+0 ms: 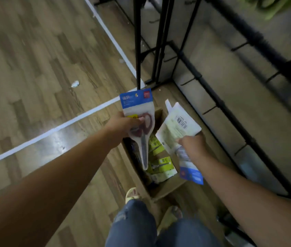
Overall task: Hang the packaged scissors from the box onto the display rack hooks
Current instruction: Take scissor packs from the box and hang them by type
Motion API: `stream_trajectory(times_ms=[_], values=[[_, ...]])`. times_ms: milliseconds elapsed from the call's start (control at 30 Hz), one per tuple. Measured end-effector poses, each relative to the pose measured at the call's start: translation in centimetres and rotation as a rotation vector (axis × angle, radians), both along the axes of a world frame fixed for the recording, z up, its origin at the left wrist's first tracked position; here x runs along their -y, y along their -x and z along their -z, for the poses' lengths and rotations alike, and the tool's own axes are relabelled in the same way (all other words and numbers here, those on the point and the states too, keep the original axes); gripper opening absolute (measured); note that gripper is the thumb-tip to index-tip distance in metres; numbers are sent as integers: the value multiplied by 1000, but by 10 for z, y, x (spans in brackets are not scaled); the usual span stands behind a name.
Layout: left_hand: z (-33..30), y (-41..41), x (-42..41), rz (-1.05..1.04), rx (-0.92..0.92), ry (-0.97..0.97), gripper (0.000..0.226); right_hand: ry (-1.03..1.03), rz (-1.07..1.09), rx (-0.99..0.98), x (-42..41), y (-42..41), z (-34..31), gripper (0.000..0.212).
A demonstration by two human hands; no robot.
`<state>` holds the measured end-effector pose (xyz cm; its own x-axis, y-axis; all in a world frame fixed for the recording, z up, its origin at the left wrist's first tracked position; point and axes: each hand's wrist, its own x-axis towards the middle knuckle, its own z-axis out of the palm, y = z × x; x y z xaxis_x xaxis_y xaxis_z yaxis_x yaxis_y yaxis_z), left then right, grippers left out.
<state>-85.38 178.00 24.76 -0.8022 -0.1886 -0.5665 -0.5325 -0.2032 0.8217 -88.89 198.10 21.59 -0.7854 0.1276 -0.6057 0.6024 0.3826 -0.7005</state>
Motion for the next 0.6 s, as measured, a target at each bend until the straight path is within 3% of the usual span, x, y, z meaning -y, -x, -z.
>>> stream_trajectory(times_ms=[267, 400, 600], values=[[-199, 25, 58, 144, -251, -89, 17, 390, 65, -218, 44, 5, -205, 41], [-251, 40, 98, 222, -317, -166, 17, 571, 105, -294, 81, 13, -280, 37], [-300, 57, 126, 298, -416, -239, 18, 597, 237, -405, 115, 10, -344, 43]])
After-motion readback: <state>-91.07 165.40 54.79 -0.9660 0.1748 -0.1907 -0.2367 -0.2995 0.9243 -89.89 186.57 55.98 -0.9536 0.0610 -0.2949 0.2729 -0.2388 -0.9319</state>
